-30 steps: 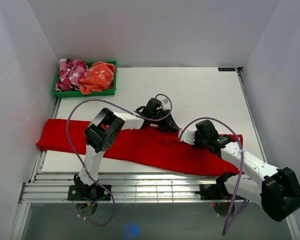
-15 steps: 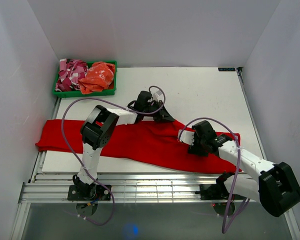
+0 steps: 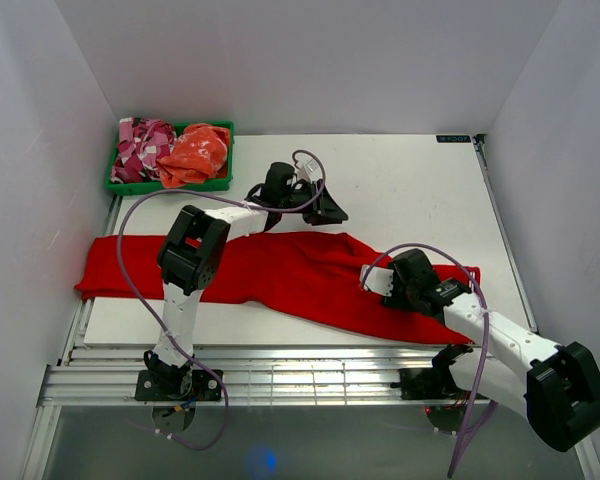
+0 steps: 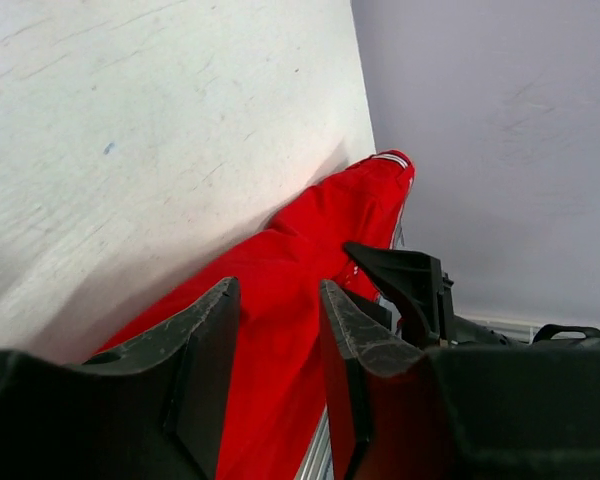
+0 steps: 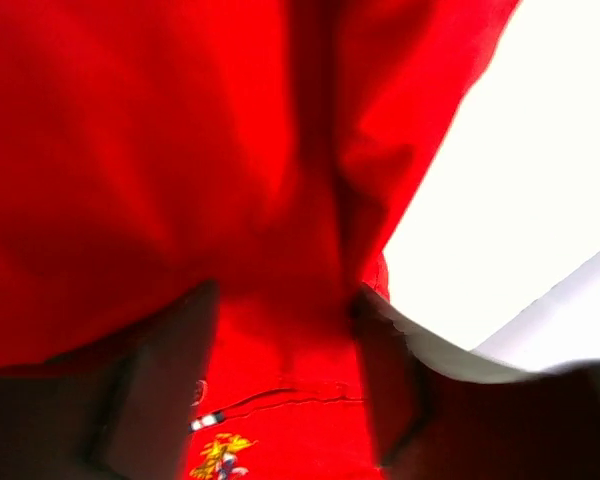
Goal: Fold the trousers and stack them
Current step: Fold the trousers
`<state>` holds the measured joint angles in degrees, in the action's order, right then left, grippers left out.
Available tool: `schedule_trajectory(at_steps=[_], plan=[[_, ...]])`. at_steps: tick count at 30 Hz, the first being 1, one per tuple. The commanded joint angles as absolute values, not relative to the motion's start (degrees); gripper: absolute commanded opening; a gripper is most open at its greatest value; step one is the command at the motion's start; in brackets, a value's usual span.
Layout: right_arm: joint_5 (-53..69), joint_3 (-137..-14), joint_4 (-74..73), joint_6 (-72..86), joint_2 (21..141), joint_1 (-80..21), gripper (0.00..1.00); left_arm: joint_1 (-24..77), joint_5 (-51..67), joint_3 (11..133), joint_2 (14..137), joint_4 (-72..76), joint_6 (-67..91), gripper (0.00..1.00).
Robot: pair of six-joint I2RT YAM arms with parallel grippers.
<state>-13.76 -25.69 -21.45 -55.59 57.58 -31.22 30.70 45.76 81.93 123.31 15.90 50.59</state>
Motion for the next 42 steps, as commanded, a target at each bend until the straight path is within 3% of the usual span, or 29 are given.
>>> schedule_trajectory(at_steps=[1,4,9,11,15,22,28,37,42], plan=[[-13.27,-27.15,-23.91,-54.76,56.08,-31.11,0.58,30.59,44.92,79.47,120.59,12.14,47.47,0.48],[-12.75,-28.12,-24.61,-55.02,55.55,-31.11,0.37,31.46,43.78,80.15,120.85,7.06,44.22,0.48],[-12.13,-29.00,-26.63,-55.20,55.28,-31.11,0.31,34.36,42.02,85.07,123.48,0.37,38.15,0.47],[-12.57,-29.09,-26.46,-54.94,55.46,-31.11,0.34,35.24,40.26,85.70,123.40,-2.81,36.48,0.47],[-12.92,-31.63,-27.07,-52.30,55.81,-30.41,0.89,34.89,41.22,77.97,118.49,6.40,40.16,0.51],[-8.19,-39.62,-33.30,-49.13,57.04,-22.96,0.99,34.54,40.43,74.97,110.84,7.30,36.75,0.56],[-1.68,-40.34,-41.65,-56.58,56.16,-10.82,0.96,34.89,41.65,75.58,108.81,4.05,32.26,0.60],[3.16,-37.71,-47.11,-65.91,58.35,-0.89,1.00,37.97,40.87,87.35,120.39,-11.40,25.85,0.60],[2.90,-36.65,-47.11,-69.51,63.54,3.42,0.70,40.86,39.20,91.41,123.66,-16.78,23.29,0.60]])
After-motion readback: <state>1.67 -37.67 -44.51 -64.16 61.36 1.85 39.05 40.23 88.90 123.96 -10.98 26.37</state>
